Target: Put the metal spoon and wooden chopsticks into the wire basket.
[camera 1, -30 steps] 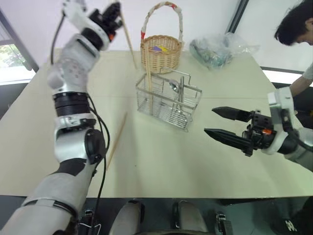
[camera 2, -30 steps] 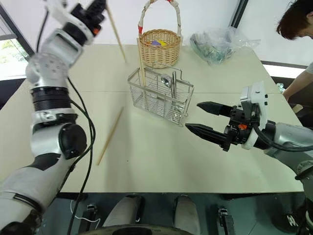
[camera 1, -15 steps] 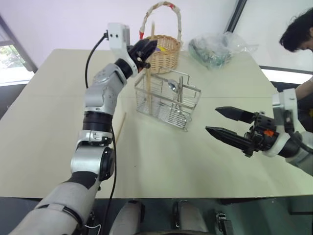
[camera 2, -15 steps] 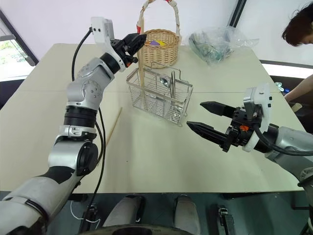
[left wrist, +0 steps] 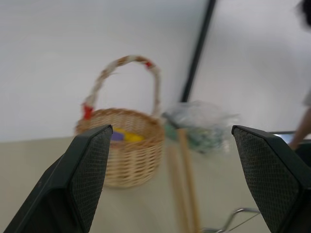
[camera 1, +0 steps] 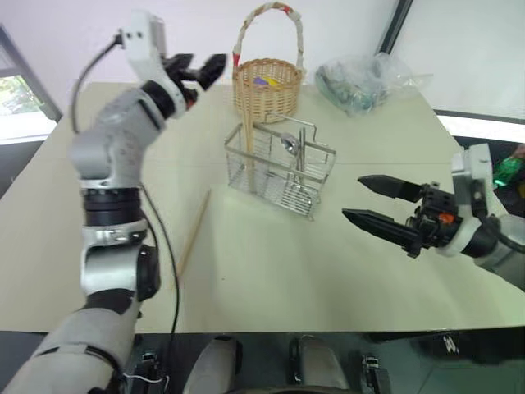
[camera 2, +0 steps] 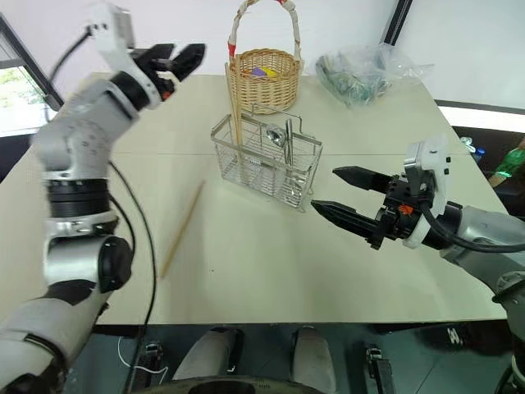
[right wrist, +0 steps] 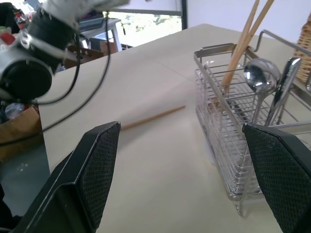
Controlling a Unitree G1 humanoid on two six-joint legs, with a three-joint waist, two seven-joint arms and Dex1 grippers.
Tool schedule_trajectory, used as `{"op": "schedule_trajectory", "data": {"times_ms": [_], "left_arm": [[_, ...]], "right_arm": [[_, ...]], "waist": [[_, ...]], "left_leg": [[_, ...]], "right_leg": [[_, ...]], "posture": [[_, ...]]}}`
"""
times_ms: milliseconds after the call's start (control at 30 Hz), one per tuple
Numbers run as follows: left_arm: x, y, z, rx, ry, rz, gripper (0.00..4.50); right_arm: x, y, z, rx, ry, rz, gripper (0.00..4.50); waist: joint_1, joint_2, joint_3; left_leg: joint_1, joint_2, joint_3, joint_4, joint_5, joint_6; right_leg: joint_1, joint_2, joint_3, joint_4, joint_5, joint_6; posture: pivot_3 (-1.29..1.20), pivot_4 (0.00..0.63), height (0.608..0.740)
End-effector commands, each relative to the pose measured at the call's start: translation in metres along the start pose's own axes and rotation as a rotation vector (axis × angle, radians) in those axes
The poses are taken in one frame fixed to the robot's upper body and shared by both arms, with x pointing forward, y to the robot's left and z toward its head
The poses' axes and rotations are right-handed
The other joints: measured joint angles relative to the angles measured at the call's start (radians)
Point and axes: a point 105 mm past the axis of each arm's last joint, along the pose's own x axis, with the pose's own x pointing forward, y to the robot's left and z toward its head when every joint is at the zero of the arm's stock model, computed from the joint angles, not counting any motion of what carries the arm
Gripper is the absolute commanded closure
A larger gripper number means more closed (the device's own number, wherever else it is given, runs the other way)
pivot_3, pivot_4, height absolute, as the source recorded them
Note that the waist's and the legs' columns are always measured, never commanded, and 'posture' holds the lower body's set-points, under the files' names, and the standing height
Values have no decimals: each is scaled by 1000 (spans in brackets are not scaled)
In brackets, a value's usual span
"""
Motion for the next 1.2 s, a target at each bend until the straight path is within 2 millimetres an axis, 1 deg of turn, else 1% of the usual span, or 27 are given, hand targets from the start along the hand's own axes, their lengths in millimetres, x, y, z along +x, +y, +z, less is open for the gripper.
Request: {"op": "schedule_trajectory", "data": {"times_ms": [33,100,200,333,400,500,567,600,733,800,900,1000,1033,1100,1167,1200], "left_arm": [[-18,19,-5,-44,179,114,364],[-32,24,-28,-28,368,146,364],[-52,22,-59,-37,567,152,364],[-69,20,-102,-37,727,135,364],[-74,21,-119,-49,779,134,364],[-78,22,-137,-54,840,148,364],[-78,19,-152,-58,894,142,364],[-78,17,-156,-63,909,137,364],[-71,10,-169,-80,945,94,364],[-63,7,-179,-83,959,74,364],[-55,8,-188,-61,975,67,364],[-53,10,-195,-59,995,60,364],[-52,10,-196,-64,995,58,597],[-50,11,-196,-68,995,56,1214],[-47,11,-196,-68,989,55,2187],[-45,10,-195,-69,986,54,2768]], "right_arm": [[1,3,-1,-65,25,35,355],[1,3,-6,-74,41,50,355],[2,1,-7,-75,38,55,355],[5,1,-10,-67,29,65,355],[7,3,-11,-61,23,71,355],[7,7,-13,-50,18,75,355],[6,10,-14,-42,21,79,355],[5,11,-14,-40,22,81,355],[5,14,-14,-38,21,80,355],[5,16,-14,-31,8,73,355],[6,19,-15,-22,0,66,355],[6,21,-16,-17,-3,52,355],[5,21,-16,-16,-5,47,355],[4,21,-16,-15,-5,41,355],[3,20,-15,-17,-6,32,355],[2,20,-15,-17,-7,29,355]], "waist": [[1,0,0],[2,0,0],[1,0,0],[0,0,0],[-1,0,0],[1,0,0],[4,0,0],[7,1,0],[4,0,0],[3,0,0],[5,1,0],[6,3,-2],[7,4,-2],[6,5,-3],[7,5,-3],[8,5,-3]], "left_leg": [[0,0,0,0,0,0],[0,0,0,0,0,0],[0,0,0,0,0,0],[1,0,-1,0,0,-1],[1,1,-1,-1,0,-1],[0,1,-1,-1,1,-2],[0,1,0,-1,1,-2],[0,0,0,-1,1,-2],[0,-1,0,-1,1,-2],[0,-1,0,-1,0,-2],[0,-1,0,-1,1,-2],[0,-1,1,-1,0,-2],[0,-1,1,-1,0,-2],[0,-1,1,-1,0,-2],[0,-1,1,-1,0,-2],[0,-1,1,-1,0,-2]], "right_leg": [[0,0,0,0,0,0],[1,0,0,0,0,0],[1,0,0,0,0,0],[0,0,0,0,0,0],[-1,0,1,1,0,0],[-1,0,1,1,0,0],[-1,0,1,0,0,-1],[0,-1,1,0,0,-1],[0,-3,1,-1,0,0],[-1,-3,1,-1,0,0],[-1,-3,1,0,0,-1],[0,-4,1,-1,0,-1],[0,-4,1,-1,0,-1],[0,-4,1,-1,0,-1],[0,-4,1,-1,0,0],[0,-4,1,-1,0,0]], "posture": [[0,150,674],[0,150,674],[0,150,674],[0,150,674],[0,150,674],[0,150,674],[0,150,674],[0,150,674],[0,150,674],[0,150,674],[0,150,674],[0,150,674],[0,150,674],[0,150,674],[0,150,674],[0,150,674]]}}
